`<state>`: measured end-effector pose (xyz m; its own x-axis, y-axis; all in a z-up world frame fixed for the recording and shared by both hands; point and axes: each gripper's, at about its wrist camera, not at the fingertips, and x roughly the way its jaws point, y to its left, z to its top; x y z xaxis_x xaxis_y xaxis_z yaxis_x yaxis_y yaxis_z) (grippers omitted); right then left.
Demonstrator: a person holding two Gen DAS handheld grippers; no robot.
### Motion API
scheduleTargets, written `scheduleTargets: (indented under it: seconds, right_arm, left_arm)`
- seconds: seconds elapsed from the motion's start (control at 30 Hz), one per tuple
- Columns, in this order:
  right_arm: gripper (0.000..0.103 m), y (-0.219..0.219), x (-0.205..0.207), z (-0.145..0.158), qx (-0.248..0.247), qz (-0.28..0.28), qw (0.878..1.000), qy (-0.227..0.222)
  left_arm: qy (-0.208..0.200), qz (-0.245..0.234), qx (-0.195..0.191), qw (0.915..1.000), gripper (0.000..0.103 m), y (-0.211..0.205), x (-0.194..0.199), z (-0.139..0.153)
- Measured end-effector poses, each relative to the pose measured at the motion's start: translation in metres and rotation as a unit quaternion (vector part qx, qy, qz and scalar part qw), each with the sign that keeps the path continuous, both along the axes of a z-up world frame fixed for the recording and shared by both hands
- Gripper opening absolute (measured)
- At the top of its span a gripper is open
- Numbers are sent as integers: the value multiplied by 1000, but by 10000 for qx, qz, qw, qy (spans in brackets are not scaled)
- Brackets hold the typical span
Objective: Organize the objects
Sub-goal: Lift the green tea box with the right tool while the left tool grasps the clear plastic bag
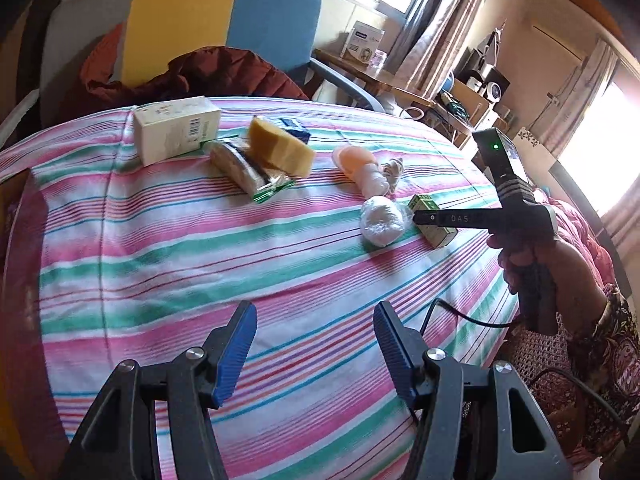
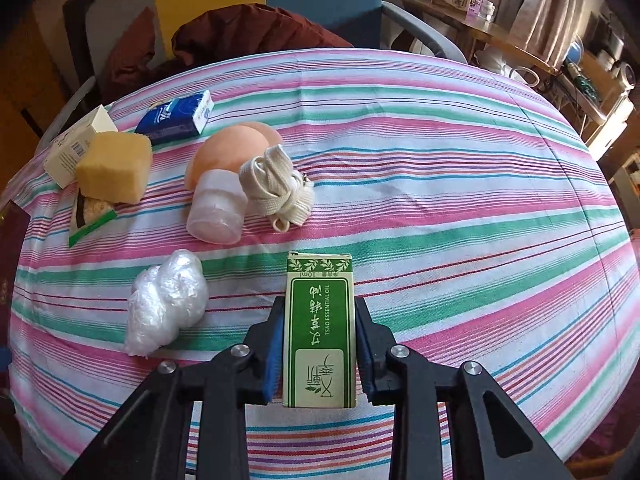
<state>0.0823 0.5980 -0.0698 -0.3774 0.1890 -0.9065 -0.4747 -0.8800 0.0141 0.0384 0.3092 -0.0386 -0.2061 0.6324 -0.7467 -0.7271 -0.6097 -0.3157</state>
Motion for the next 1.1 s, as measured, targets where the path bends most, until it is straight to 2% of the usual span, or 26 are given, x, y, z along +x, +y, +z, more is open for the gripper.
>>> scheduleTargets:
  seconds: [0.23, 0.4, 0.57, 0.67, 0.83, 0.9, 0.97, 1.1]
  right_arm:
    - [31, 16, 8, 0, -136, -342, 9993, 56]
    - [31, 17, 8, -1, -190, -380, 9991, 67]
    - [31, 20, 8, 0, -322, -426, 9985, 128]
    - [31, 19, 8, 0, -311, -414, 9986, 123]
    - [31, 18, 4, -2, -303, -357, 9988, 123]
    - [31, 17, 3, -2, -315, -335, 9989, 131]
    - [31, 15, 3, -2, -289, -306, 9990, 124]
    - [31, 12, 3, -2, -252, -272, 9992, 124]
  left_arm:
    - [-312, -501, 40, 9983, 62, 80, -17, -14]
    - [-339, -642, 14, 9974, 62, 120, -27, -24]
    - [-239, -720, -191, 9969, 62, 149, -33, -36]
    - [-331, -622, -91, 9975, 60, 151, -38, -45]
    - [192, -744, -101, 9970, 50, 146, -30, -51]
    - [115, -740, -41, 9972, 48, 144, -33, -50]
    - [-38, -637, 66, 9979, 40, 139, -39, -52]
    - [-415, -565, 441, 9966, 37, 122, -50, -55]
